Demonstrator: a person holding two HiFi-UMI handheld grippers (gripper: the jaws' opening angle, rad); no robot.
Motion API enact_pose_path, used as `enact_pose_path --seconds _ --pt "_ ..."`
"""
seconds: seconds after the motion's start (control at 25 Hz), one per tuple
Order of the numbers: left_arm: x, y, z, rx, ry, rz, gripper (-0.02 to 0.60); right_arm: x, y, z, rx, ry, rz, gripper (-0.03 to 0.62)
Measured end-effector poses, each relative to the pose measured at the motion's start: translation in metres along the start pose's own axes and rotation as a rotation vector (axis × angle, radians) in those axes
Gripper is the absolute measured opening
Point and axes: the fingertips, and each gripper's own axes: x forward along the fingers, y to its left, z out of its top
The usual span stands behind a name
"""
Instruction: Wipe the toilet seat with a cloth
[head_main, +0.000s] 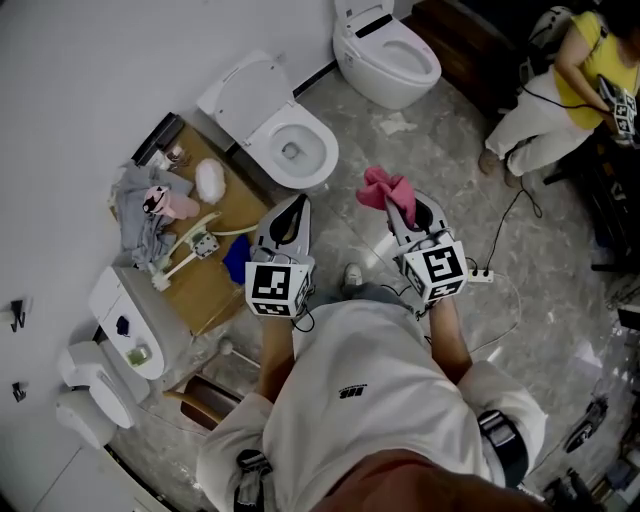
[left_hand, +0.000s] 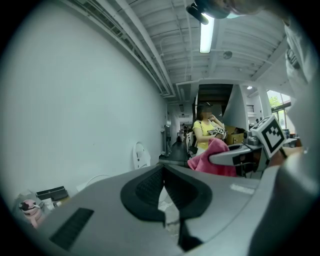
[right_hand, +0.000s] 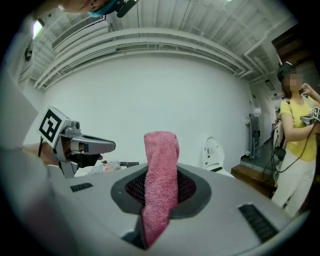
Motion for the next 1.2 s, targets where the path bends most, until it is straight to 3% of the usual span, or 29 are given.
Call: enact_pose_path --seconds 0.6,0.92,1.2 --pt "0.081 0.038 -0.008 0.014 0.014 0.034 0.011 0.089 -0.043 -0.006 -0.002 -0.01 0.073 0.054" --pt "0.141 0.107 -0.015 -0.035 0.029 0.095 0.011 0.185 -0.053 0.004 -0.074 -0.008 0.163 0.052" --pt "0.19 0.19 -0.024 -0.071 0.036 0.176 0.011 0.29 -0.053 0.013 -0.058 -0.001 0.267 0.049"
